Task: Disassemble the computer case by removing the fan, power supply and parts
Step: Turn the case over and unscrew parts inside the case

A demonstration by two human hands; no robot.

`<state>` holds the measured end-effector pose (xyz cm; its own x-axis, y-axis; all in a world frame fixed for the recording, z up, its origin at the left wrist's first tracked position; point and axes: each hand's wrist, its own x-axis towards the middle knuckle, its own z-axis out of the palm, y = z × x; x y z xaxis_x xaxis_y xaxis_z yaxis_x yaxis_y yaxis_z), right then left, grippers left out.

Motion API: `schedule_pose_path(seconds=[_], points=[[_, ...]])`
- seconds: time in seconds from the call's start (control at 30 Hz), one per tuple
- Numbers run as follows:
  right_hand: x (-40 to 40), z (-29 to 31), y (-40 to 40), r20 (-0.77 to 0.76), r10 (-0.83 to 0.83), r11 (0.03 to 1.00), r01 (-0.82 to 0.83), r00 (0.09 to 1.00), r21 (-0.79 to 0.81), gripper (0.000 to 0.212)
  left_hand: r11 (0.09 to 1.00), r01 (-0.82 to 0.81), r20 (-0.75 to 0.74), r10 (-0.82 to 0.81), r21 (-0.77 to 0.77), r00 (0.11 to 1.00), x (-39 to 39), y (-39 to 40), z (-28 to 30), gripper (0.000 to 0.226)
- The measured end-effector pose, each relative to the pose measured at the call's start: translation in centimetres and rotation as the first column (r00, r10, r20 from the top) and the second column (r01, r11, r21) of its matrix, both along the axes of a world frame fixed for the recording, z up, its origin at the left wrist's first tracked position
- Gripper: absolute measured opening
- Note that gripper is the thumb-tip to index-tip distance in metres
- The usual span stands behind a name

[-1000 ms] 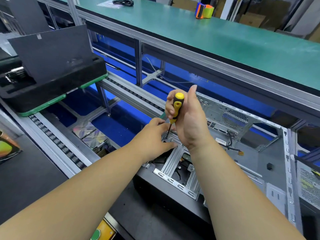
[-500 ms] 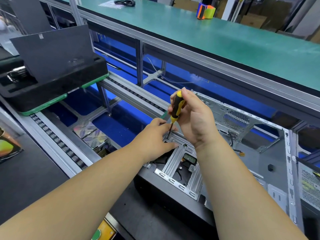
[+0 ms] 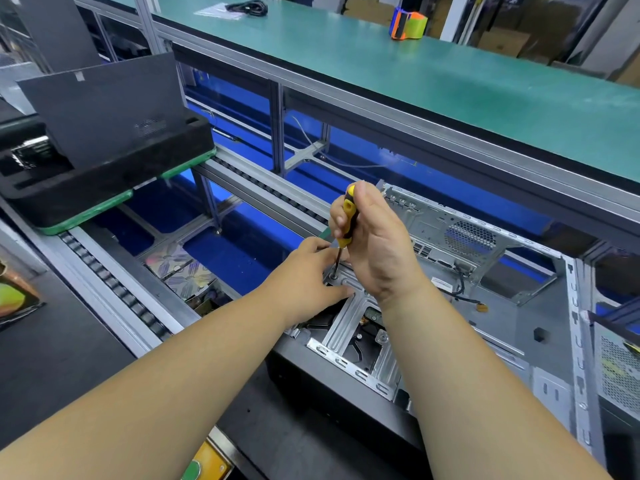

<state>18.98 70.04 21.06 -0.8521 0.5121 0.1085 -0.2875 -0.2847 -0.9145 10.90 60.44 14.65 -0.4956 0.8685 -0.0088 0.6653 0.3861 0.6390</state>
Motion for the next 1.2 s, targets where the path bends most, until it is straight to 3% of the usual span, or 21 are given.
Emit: schedule_pose_path(seconds=[0.47,0.8,0.9,1.03,1.2], points=[[-0.1,0.0,1.1,-0.018,-0.062,0.998,0.062,0.998,-0.013,0.018,1.0,0.008,0.013,-0.008,-0.003,1.0,0.0,0.0,0.1,0.052],[-0.7,-0.1,0.4,-0.014,-0.011,1.0,0.011,1.0,-0.015,0.055,1.0,-0.004,-0.02,0.004,0.003,1.0,0.1,0.0,0.0,0.05],[-0.3,-0.1,0.2,-0.046,-0.008,1.0,0.007,0.999,-0.027,0.048,1.0,-0.006,-0.023,0.006,-0.002,1.0,0.0,0.1,0.0,0.051],[0.0,-0.1,0.2,-0.026,-0.023,0.999,0.024,0.999,0.033,0.02,1.0,-0.008,-0.01,0.008,0.003,1.0,0.0,0.0,0.0,0.047],[0.1,-0.1,0.2,-0.017,-0.022,1.0,0.022,1.0,-0.002,0.023,1.0,0.002,-0.001,-0.002,-0.005,1.0,0.0,-0.1,0.1,0.052]])
